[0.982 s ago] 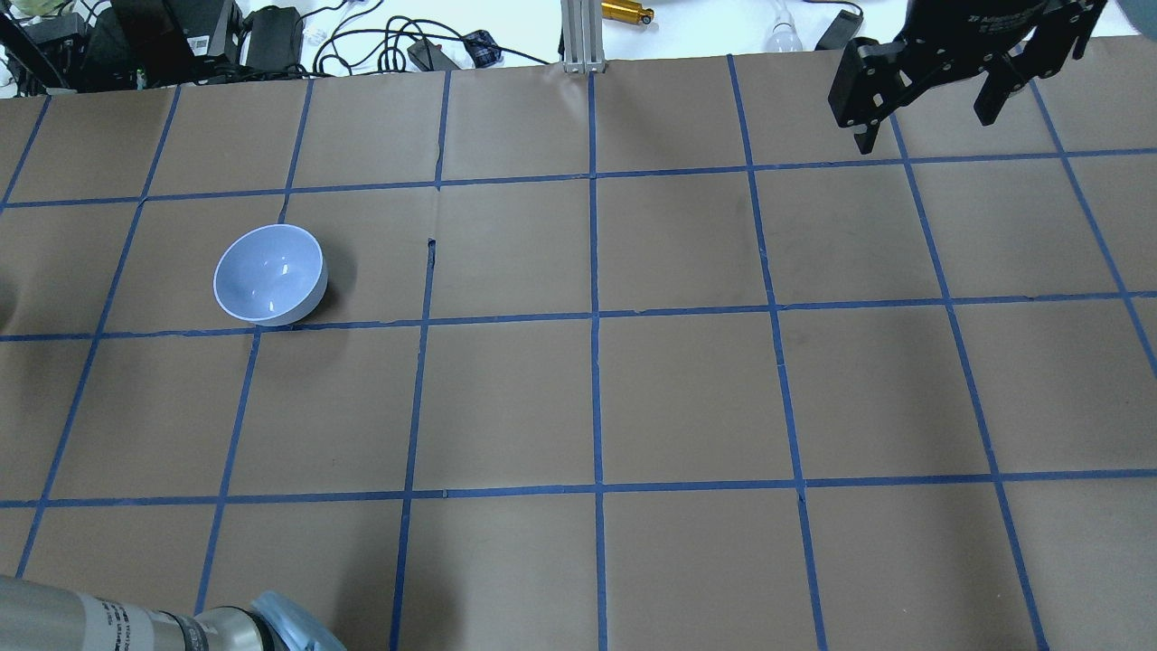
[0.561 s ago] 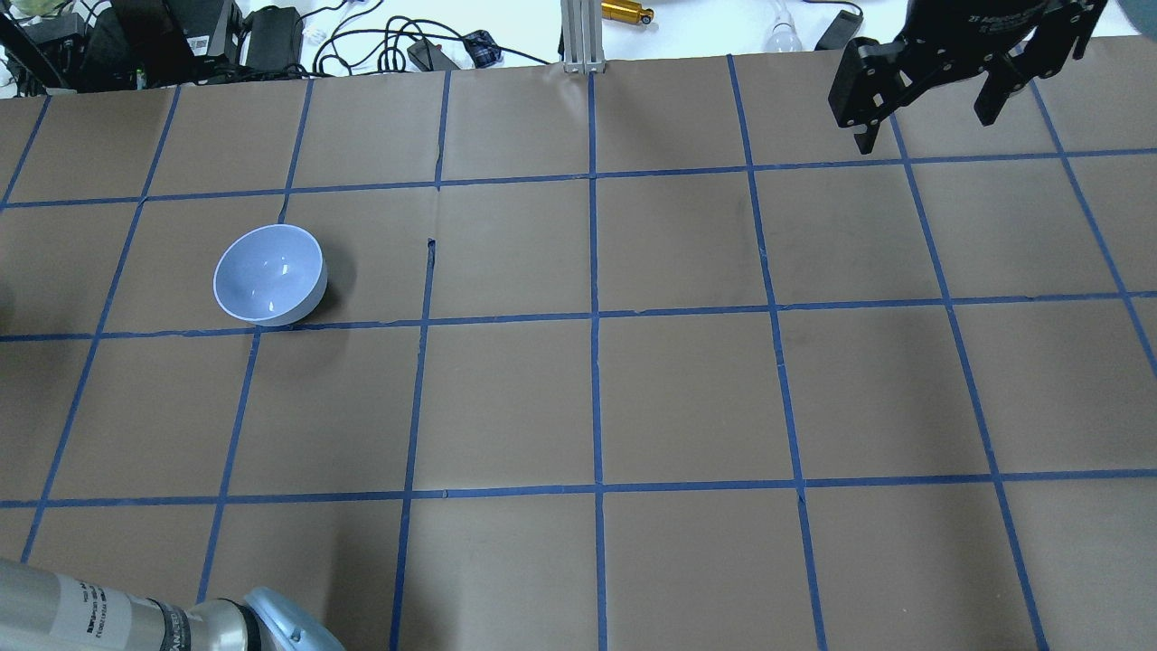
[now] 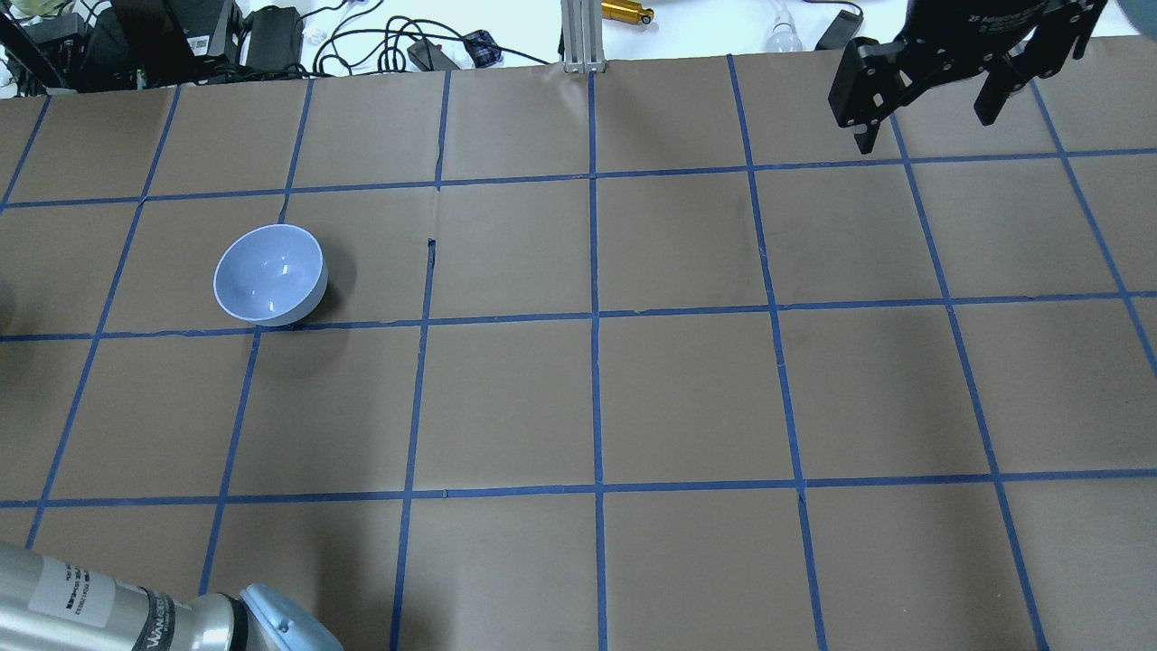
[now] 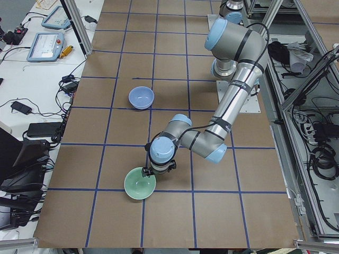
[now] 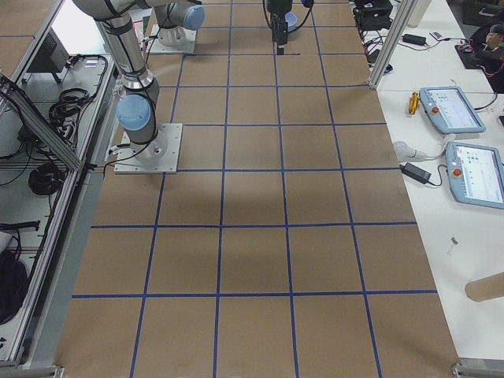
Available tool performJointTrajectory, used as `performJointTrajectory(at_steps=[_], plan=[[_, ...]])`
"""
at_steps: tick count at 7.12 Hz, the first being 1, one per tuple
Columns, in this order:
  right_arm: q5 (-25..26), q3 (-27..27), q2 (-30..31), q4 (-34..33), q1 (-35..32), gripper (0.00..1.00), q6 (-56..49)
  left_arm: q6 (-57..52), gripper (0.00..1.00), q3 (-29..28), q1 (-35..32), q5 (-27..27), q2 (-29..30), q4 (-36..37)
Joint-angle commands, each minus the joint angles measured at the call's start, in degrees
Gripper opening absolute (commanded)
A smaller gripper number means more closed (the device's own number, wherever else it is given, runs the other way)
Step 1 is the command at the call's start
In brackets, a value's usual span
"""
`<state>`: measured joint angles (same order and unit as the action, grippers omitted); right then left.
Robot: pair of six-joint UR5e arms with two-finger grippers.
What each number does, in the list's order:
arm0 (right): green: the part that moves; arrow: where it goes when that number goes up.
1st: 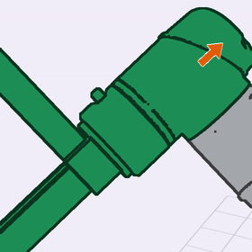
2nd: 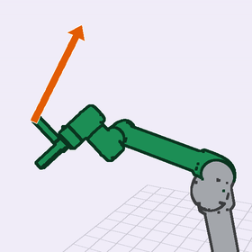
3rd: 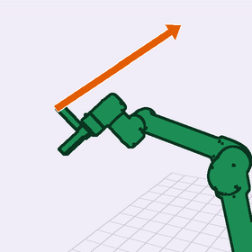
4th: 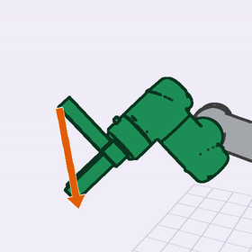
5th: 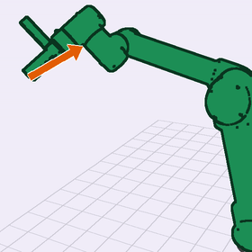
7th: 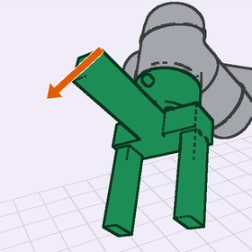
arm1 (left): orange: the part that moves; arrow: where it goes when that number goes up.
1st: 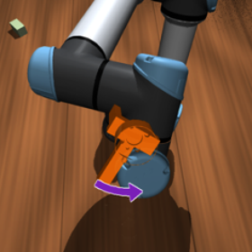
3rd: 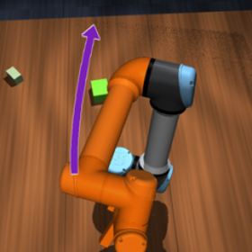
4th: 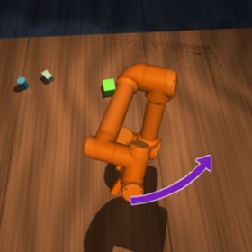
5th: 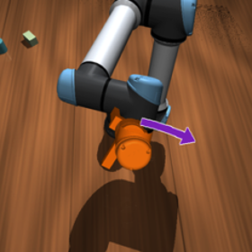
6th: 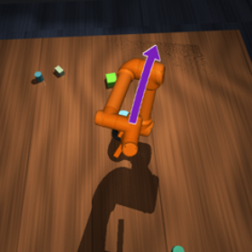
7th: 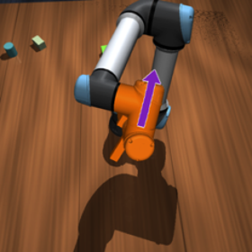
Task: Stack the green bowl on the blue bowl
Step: 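Lower the left gripper and close it on the pale green bowl's rim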
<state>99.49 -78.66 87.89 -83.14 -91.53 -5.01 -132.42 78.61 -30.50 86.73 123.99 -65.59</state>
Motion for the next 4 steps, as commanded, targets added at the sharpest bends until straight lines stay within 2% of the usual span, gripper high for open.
performJointTrajectory(at_steps=[1, 4], plan=[[0.0, 0.0, 0.0, 0.0, 0.0, 1.00, 0.0, 0.0, 1.00, -2.0, 0.6, 0.0, 3.2, 0.1], [0.0, 0.0, 0.0, 0.0, 0.0, 1.00, 0.0, 0.0, 1.00, -3.6, 0.6, -0.1, 5.5, 0.1]])
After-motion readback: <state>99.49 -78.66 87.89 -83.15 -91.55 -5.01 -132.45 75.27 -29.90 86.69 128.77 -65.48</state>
